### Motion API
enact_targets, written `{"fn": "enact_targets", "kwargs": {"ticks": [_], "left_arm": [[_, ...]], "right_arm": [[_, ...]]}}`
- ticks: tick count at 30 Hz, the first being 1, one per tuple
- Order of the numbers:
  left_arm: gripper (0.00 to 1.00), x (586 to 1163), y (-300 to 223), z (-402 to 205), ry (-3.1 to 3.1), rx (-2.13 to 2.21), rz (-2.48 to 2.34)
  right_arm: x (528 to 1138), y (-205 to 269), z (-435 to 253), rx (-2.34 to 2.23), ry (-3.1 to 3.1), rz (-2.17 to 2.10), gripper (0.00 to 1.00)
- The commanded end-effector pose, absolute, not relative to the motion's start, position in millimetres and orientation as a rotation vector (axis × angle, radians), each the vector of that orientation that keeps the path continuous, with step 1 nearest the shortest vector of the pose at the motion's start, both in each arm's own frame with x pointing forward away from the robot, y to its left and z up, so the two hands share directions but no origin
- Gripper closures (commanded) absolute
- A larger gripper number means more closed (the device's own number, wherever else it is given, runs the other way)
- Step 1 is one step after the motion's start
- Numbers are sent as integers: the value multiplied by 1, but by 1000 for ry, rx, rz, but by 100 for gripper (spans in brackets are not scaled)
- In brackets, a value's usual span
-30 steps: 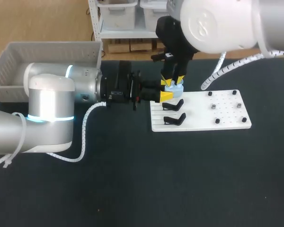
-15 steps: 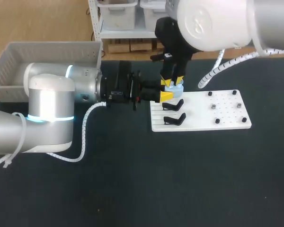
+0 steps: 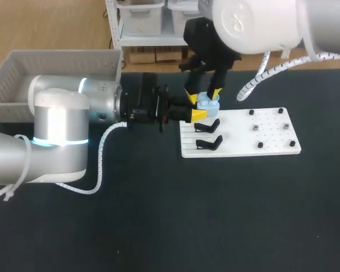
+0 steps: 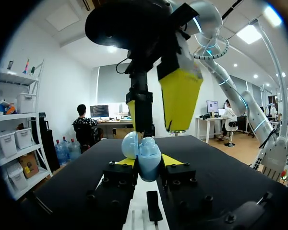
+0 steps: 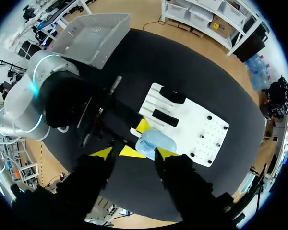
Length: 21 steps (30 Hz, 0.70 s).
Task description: Pick up each earbud case from the left stands, insert the matching earbuds, close the lid, and place the case in the box.
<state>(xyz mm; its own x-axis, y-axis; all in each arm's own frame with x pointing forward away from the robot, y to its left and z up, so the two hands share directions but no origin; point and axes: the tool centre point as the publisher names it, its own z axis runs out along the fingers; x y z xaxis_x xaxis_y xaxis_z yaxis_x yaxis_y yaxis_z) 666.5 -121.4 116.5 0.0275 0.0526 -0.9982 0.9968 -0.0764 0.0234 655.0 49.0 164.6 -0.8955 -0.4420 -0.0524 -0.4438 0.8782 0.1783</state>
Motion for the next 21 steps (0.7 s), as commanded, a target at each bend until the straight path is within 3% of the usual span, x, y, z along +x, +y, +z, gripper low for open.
{"fn": "enact_targets", "kwargs": {"ticks": [1,21], "left_arm": [[100,667,-122,116,1193,1318,-1221],[100,667,-122,116,1193,1318,-1221]], "right_arm": [[643,39,180,-705,3001,314,0],[711,-1,164,-33,2980,141,0]]}}
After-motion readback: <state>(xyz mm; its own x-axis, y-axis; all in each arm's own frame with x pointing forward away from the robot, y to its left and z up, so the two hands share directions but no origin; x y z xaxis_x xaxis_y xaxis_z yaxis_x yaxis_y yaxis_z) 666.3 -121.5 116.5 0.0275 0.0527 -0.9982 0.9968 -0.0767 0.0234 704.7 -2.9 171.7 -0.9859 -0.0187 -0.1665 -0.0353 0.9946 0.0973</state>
